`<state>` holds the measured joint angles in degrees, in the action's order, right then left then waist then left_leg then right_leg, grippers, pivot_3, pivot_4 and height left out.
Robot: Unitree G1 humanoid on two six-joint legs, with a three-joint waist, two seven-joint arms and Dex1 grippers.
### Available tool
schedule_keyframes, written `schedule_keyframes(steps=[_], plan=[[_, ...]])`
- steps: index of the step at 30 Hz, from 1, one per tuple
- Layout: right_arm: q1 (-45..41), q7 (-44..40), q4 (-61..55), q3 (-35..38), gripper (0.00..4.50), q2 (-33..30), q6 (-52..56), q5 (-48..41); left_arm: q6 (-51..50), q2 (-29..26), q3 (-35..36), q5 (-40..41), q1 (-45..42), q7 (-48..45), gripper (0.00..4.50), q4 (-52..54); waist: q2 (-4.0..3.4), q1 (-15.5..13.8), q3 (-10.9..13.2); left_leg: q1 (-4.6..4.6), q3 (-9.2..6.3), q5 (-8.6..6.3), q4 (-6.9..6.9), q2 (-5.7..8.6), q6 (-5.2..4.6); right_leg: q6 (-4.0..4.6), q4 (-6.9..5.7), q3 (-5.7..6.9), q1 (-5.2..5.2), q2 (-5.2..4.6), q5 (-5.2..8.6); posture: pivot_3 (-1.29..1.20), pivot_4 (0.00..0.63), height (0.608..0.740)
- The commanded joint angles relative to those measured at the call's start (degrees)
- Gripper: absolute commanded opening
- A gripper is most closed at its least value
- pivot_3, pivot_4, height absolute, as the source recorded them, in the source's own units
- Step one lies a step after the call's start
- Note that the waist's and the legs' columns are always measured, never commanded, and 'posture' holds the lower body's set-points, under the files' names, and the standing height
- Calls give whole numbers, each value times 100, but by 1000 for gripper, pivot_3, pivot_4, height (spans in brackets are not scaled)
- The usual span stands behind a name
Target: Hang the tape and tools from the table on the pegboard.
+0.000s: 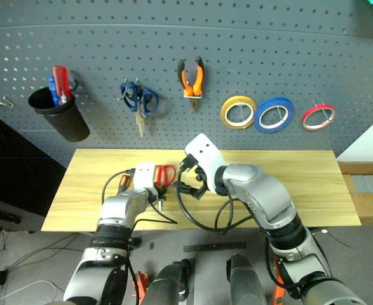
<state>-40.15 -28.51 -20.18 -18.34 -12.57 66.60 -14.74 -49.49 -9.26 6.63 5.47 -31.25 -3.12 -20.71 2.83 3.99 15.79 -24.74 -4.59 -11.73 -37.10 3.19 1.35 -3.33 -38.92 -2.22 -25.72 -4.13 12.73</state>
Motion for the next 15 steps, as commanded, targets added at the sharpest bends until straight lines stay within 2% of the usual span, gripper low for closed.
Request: schedule_keyframes(steps=[1, 4, 10, 15], plan=[[-110, -13, -264, -24, 4500, -25, -106, -81, 62, 32, -11, 50, 145, -70, 1013, 91, 1, 1, -16, 1, 0, 0, 0, 0, 0, 0, 1, 0, 1, 0, 0, -70, 228, 740], [-96, -19, -284, -28, 4500, -56, -117, -86, 327, 7, -28, 78, 267, -214, 1013, 249, 2, 2, -23, 3, 0, 0, 0, 0, 0, 0, 2, 0, 4, 0, 0, -74, 222, 740], [-30, -105, -573, 64, 4500, -282, -122, -168, 1476, -122, -161, 64, 825, -667, 1013, 1082, 2, 4, -26, 3, -1, 0, 4, -1, 0, 0, 9, 0, 4, -1, 0, -84, 223, 740], [155, -270, -1028, 116, 4500, -767, -497, -180, 2654, -553, -484, -140, 1490, -1172, 1013, 2015, 2, 3, -26, 2, 1, -1, 8, -1, -1, 1, 22, -2, 7, -3, 0, -89, 228, 740]])
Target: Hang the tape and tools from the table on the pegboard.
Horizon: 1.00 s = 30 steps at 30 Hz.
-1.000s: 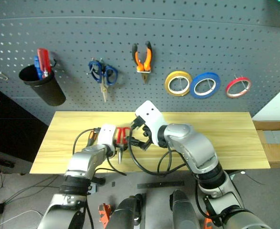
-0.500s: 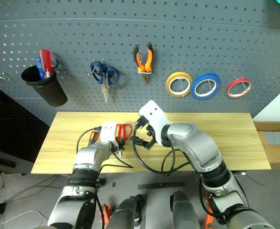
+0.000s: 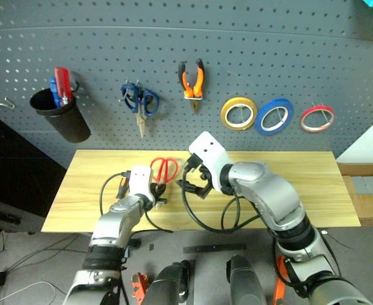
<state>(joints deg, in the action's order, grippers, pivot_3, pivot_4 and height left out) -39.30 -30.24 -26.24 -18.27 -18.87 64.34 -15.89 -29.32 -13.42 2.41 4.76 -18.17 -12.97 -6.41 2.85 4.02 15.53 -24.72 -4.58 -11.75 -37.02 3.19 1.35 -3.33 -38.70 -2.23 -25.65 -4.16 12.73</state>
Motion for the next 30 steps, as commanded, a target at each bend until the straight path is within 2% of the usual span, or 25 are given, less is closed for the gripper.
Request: schedule_keyframes(steps=[1, 5, 11, 14, 20, 30], plan=[[134, -98, -485, 131, 4500, -202, -500, -22, 863, -196, -70, -68, 276, -265, 1013, 702, 0, 0, 0, 0, 0, 0, 0, -1, 0, 0, 2, 1, 1, 0, 0, -89, 228, 740], [472, -303, -734, 278, 4500, -521, -1880, 157, 2043, -529, -78, -116, 864, -668, 1013, 1357, 0, 5, 0, 0, 3, -1, 5, -4, -2, 0, 15, 2, 5, 0, 0, -92, 232, 740], [614, -475, -876, 635, 4500, -489, -2206, -219, 3174, -867, 219, -516, 1430, -456, 1013, 2206, -1, 7, 0, 2, -2, -3, 3, -12, -6, 0, 33, 13, 22, 1, 0, -93, 232, 740], [595, -530, -868, 662, 4500, -503, -2311, -268, 3310, -916, 384, -579, 1411, -349, 1013, 2408, -2, 0, -1, 2, -4, -1, 2, -26, -9, 6, 72, 24, 40, 9, -8, -87, 230, 740], [545, -658, -701, 632, 4500, -628, -2479, -243, 2924, -949, 648, -453, 915, -207, 1013, 2723, -2, -33, -1, 3, -3, -1, 2, -25, -11, 4, 73, 29, 42, 14, -9, -71, 225, 740], [450, -659, -502, 550, 4500, -627, -2555, -158, 2477, -963, 516, -467, 225, -332, 1013, 2064, -2, -45, -1, 3, -3, -1, 3, -24, -11, 3, 71, 30, 42, 15, -11, -75, 223, 740]])
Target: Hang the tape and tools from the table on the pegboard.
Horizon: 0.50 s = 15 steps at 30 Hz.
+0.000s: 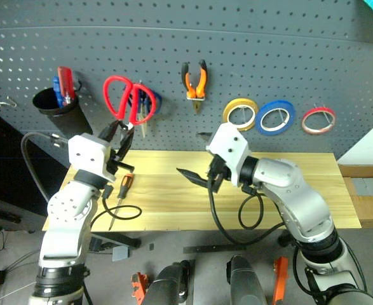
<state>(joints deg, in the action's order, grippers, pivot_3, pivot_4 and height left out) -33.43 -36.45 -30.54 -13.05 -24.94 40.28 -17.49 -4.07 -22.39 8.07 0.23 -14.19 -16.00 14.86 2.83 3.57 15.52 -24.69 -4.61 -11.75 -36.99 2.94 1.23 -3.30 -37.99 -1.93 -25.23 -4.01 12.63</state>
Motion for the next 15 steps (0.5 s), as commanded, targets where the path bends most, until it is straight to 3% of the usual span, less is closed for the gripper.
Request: schedule_keyframes(steps=[1, 10, 15], plan=[[-146, -37, -49, 19, 4500, -15, -153, 18, -78, -32, -69, -42, -273, 17, 1013, -204, 0, -5, 0, 0, 0, 0, 0, 0, 0, 0, 0, 0, 0, 0, 0, -75, 223, 740], [-228, -14, -9, -15, 4500, 12, -125, 73, -521, 133, -264, -112, -945, 197, 1013, -1151, 0, -13, 0, 0, -1, 0, 1, 2, 0, -2, 0, 1, 0, -1, -1, -95, 235, 740], [-245, -17, -30, -35, 4500, 22, -107, 59, -618, 185, -361, -38, -987, 116, 2629, -1216, 0, -12, 0, 0, -1, -2, 1, 4, -2, -2, 0, -1, -1, -3, -2, -98, 239, 740]])
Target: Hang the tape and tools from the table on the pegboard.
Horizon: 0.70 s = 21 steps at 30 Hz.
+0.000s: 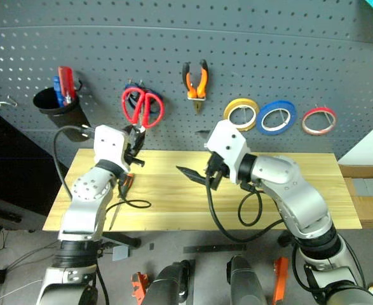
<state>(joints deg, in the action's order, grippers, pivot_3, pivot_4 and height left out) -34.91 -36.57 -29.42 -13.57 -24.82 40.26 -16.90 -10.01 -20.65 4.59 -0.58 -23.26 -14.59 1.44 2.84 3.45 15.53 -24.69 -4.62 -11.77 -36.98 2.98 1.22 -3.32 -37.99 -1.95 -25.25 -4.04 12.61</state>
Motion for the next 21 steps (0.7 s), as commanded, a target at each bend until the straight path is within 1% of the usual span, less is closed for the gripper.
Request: schedule_keyframes(steps=[1, 3, 5, 6, 9, 11, 13, 15, 17, 21], plan=[[-87, -6, -153, 13, 4500, 10, -97, -5, -84, 28, -27, 54, -32, -28, 3005, 161, 0, 0, 0, 0, 0, 0, 0, 0, 0, 0, 0, 0, 0, 0, 0, -99, 242, 740], [-53, 6, -156, -13, 4500, 18, -90, 5, -228, 45, -56, 48, 107, -25, 3649, 257, 0, 2, 0, 0, 0, 0, 0, 0, 0, 0, 0, 0, 0, 0, 0, -99, 243, 740], [40, 113, -134, -91, 4500, 104, -28, 36, -616, 74, -50, 53, 331, 14, 4370, 359, 0, 17, 0, 0, 1, 0, 0, 0, 0, 0, 0, -1, 0, 0, 0, -98, 246, 740], [120, 231, -136, -153, 4500, 215, 62, 32, -865, 91, -18, 71, 460, 44, 4442, 414, 0, 20, 0, 0, 1, -1, 1, -1, -1, 0, 0, -2, 0, 0, 0, -95, 248, 740], [316, 623, -138, -392, 4500, 529, 385, 112, -1451, 76, 105, 123, 721, 109, 4442, 557, -2, 32, 3, 1, 0, -1, 4, -4, -1, 0, -3, -2, -2, 1, 0, -85, 258, 740], [443, 1136, -84, -478, 4500, 1065, 1134, 15, -2046, 26, 459, 256, 815, 245, 4442, 530, -2, 35, 3, 0, -1, -1, 3, -4, -1, 0, -4, -1, -4, 1, 0, -74, 267, 740], [456, 1409, -120, -626, 4500, 1309, 1867, -24, -2589, 4, 787, 416, 786, 371, 4442, 417, -4, 34, 4, 1, -2, -1, 1, -9, -1, 2, -6, -1, -5, 4, -1, -64, 273, 740], [434, 1509, -151, -688, 4500, 1531, 2328, -135, -2906, -89, 1004, 571, 669, 337, 4442, 150, -4, 18, 5, 2, -4, -1, -1, -12, -1, 3, -7, 1, -4, 7, -1, -57, 282, 740], [343, 1592, -110, -651, 4500, 1732, 2634, -220, -3081, -225, 1029, 646, 546, 189, 4442, -72, -5, 6, 5, 2, -5, -1, -3, -12, -1, 3, -6, 4, -2, 8, -1, -52, 289, 740], [-38, 1806, 273, -657, 4500, 2130, 2966, -163, -3403, -500, 1067, 831, -18, -114, 4442, -1142, -11, -18, 13, 2, -9, 0, -4, -14, 0, 3, -5, 10, -2, 16, -1, -58, 302, 740]])
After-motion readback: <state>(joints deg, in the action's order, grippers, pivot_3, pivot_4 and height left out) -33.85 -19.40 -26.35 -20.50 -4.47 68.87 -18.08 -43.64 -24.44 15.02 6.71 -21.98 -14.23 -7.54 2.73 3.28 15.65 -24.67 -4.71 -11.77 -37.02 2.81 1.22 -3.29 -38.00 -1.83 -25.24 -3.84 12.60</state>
